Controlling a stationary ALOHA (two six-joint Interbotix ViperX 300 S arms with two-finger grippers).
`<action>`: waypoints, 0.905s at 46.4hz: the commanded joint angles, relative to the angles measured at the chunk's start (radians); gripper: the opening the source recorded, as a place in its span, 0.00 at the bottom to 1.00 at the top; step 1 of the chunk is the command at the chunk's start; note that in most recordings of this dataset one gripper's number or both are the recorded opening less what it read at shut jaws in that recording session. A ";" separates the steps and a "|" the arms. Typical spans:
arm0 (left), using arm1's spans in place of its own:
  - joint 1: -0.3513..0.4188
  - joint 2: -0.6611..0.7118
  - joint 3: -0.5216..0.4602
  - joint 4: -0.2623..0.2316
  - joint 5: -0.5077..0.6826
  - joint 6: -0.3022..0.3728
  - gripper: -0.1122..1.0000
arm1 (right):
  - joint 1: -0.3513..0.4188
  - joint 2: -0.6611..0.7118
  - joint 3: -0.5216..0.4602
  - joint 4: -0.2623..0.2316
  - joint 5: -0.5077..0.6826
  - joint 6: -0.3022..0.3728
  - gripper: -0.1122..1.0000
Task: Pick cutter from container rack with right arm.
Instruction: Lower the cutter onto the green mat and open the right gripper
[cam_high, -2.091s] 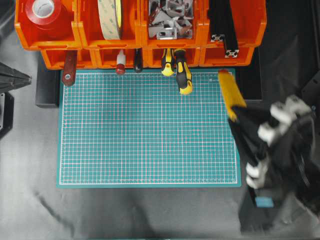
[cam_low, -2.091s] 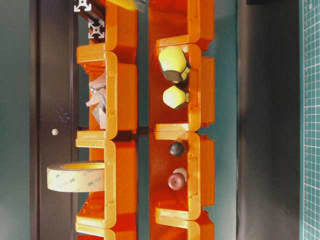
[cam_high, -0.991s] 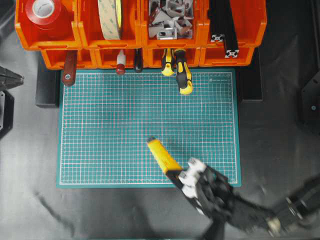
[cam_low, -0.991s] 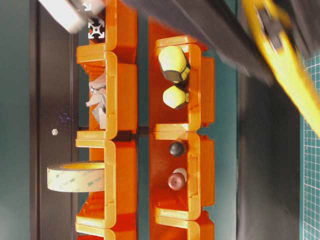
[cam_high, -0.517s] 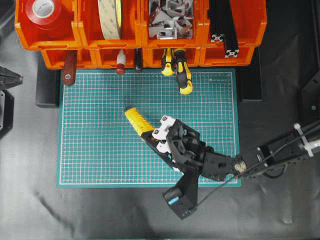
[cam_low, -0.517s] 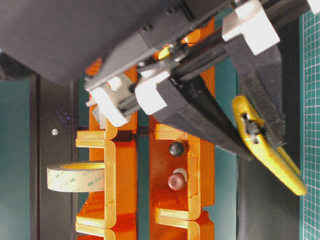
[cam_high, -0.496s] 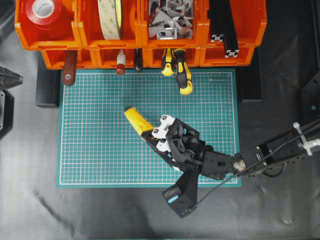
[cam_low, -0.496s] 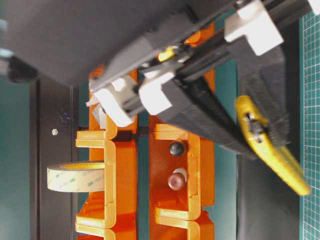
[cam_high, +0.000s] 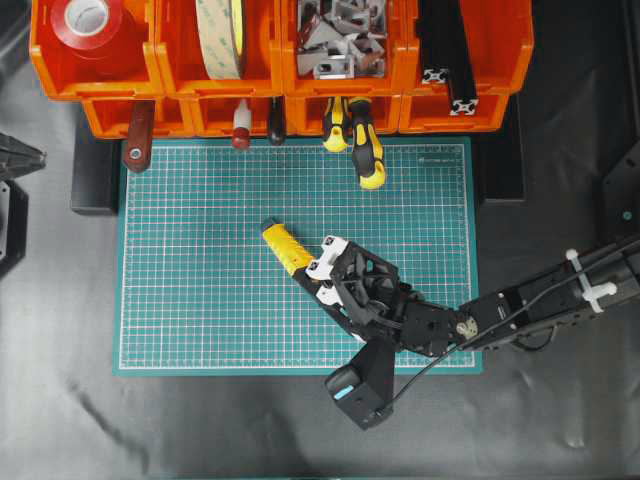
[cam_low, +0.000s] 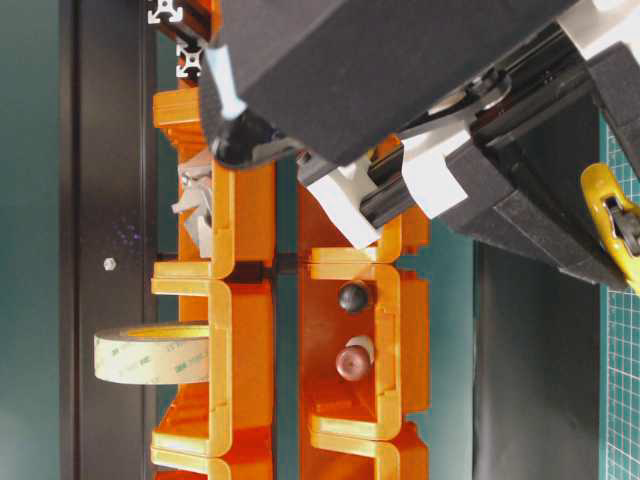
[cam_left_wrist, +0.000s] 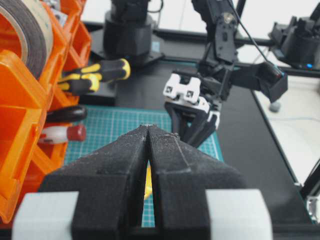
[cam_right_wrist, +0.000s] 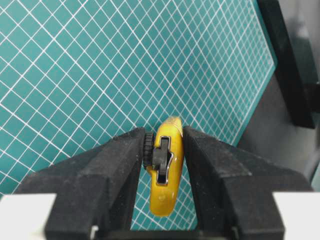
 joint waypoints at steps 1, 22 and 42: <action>0.003 0.011 -0.031 0.003 -0.003 0.000 0.11 | 0.000 -0.015 -0.005 0.023 -0.012 0.003 0.34; 0.002 0.005 -0.032 0.003 0.046 -0.009 0.11 | 0.006 -0.015 0.014 0.161 -0.058 0.002 0.35; 0.002 -0.005 -0.038 0.003 0.057 -0.008 0.11 | 0.008 -0.020 0.017 0.267 -0.087 0.006 0.78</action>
